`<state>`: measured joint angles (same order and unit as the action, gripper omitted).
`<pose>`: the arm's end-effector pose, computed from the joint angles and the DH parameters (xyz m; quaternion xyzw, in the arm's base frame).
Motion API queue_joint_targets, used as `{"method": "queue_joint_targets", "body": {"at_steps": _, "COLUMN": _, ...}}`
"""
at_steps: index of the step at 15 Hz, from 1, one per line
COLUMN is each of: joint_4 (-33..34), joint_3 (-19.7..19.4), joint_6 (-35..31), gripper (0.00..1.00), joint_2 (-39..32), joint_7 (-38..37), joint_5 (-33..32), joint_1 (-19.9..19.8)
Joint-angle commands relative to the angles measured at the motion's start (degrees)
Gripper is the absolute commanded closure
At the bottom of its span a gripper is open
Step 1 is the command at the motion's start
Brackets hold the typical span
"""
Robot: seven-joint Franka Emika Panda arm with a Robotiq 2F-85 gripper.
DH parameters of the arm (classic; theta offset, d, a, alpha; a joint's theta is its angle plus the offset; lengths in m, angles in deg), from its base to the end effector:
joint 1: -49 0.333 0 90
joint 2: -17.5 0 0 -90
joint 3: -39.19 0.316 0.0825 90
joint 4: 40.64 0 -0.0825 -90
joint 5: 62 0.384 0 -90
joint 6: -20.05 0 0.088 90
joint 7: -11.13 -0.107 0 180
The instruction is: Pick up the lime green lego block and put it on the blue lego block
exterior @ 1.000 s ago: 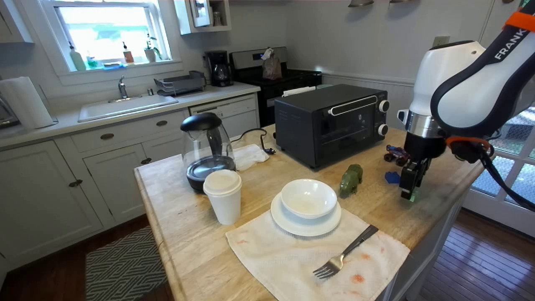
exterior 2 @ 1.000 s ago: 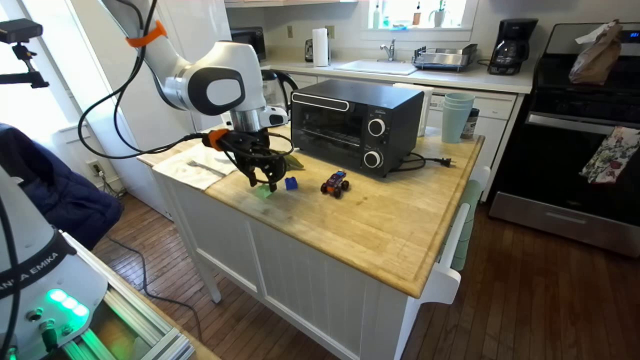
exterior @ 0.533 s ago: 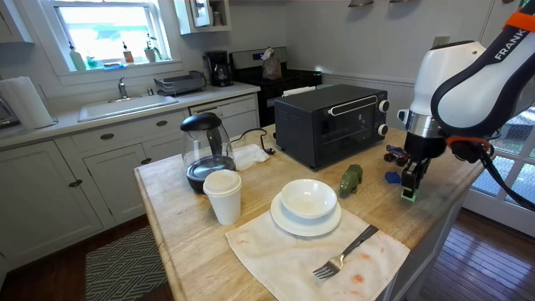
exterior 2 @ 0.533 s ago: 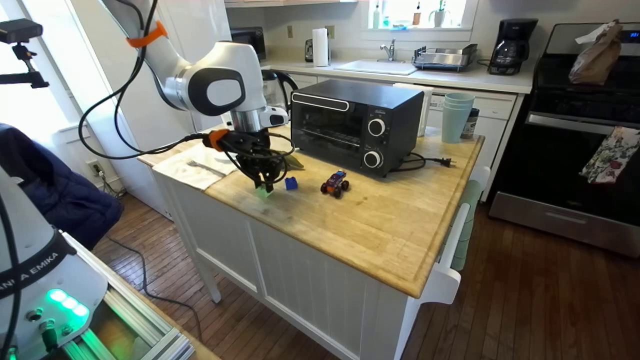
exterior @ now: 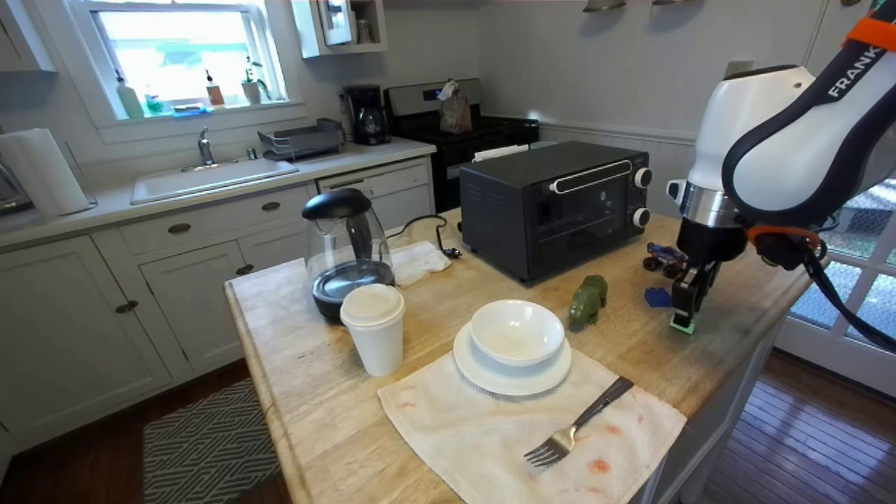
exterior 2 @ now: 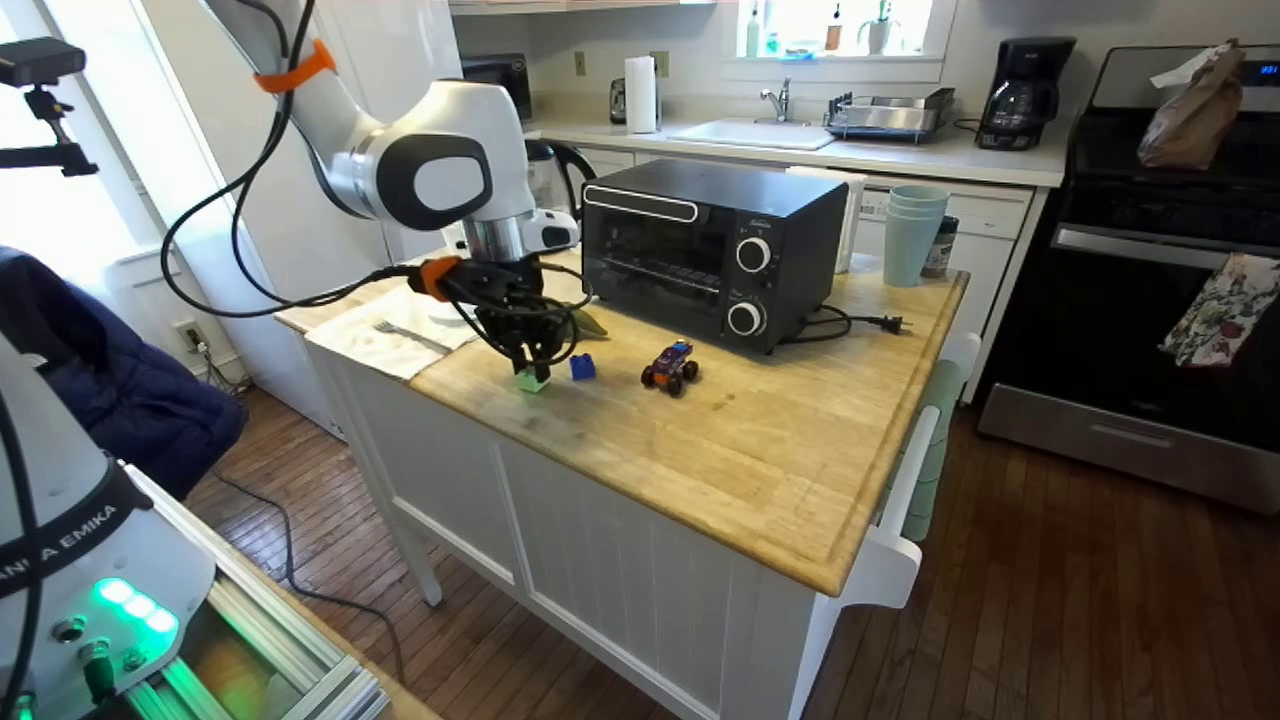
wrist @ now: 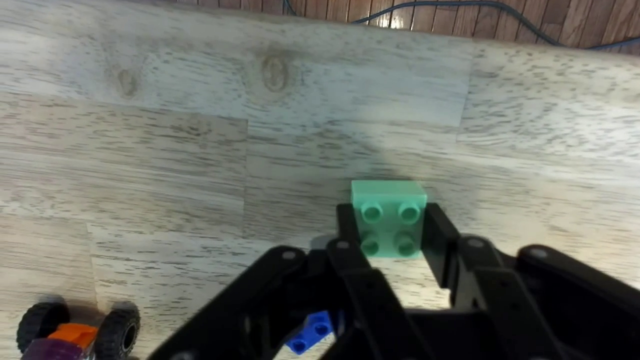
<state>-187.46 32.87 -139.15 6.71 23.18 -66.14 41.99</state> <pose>0.4418 -0.1033 0.2003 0.9993 0.0235 0.0086 0.0261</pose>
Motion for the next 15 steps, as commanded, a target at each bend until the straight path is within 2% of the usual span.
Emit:
{"method": "queue_joint_targets", "body": {"at_steps": 1, "joint_4": -0.61, "joint_3": 1.00, "joint_6": 0.51, "gripper": 0.89, "joint_2": 3.27, "joint_7": 2.88, "joint_5": 2.72, "joint_1": -1.89}}
{"method": "queue_joint_targets", "body": {"at_steps": 6, "joint_4": 0.49, "joint_3": -0.03, "joint_6": 1.69, "gripper": 0.89, "joint_2": 5.71, "joint_7": 0.41, "joint_5": 4.09, "joint_1": -1.91}}
{"method": "queue_joint_targets", "body": {"at_steps": 8, "joint_4": 1.20, "joint_3": -1.20, "joint_6": 1.99, "gripper": 0.89, "joint_2": 5.57, "joint_7": -3.14, "joint_5": 2.83, "joint_1": -1.56}}
{"method": "queue_joint_targets", "body": {"at_steps": 12, "joint_4": 3.11, "joint_3": -2.22, "joint_6": 3.31, "gripper": 0.89, "joint_2": 4.16, "joint_7": -8.57, "joint_5": 4.42, "joint_1": -1.74}}
{"method": "queue_joint_targets", "body": {"at_steps": 15, "joint_4": 3.82, "joint_3": -2.30, "joint_6": 5.38, "gripper": 0.89, "joint_2": 4.01, "joint_7": -9.60, "joint_5": 5.34, "joint_1": -1.66}}
